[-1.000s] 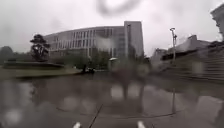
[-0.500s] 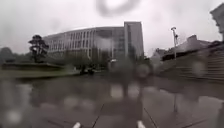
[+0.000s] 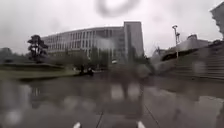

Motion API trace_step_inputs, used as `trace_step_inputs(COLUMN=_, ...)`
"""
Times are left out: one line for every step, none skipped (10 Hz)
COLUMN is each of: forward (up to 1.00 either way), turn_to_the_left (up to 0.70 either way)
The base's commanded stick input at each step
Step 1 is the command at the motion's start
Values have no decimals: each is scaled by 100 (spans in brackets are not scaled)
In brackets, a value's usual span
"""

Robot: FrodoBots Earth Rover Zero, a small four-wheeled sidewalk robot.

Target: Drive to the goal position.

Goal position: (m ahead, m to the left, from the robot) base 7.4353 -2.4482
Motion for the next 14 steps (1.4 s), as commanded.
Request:
trace_step_inputs(forward=70, turn_to_the_left=0)
trace_step_inputs(forward=70, turn_to_the_left=0)
trace_step_inputs(forward=70, turn_to_the_left=0)
trace_step_inputs(forward=70, turn_to_the_left=0)
trace_step_inputs(forward=70, turn_to_the_left=0)
trace_step_inputs(forward=70, turn_to_the_left=0)
trace_step_inputs(forward=70, turn_to_the_left=0)
trace_step_inputs(forward=70, turn_to_the_left=0)
trace_step_inputs(forward=70, turn_to_the_left=0)
trace_step_inputs(forward=70, turn_to_the_left=0)
trace_step_inputs(forward=70, turn_to_the_left=0)
trace_step_inputs(forward=70, turn_to_the_left=0)
trace_step_inputs(forward=70, turn_to_the_left=0)
trace_step_inputs(forward=70, turn_to_the_left=0)
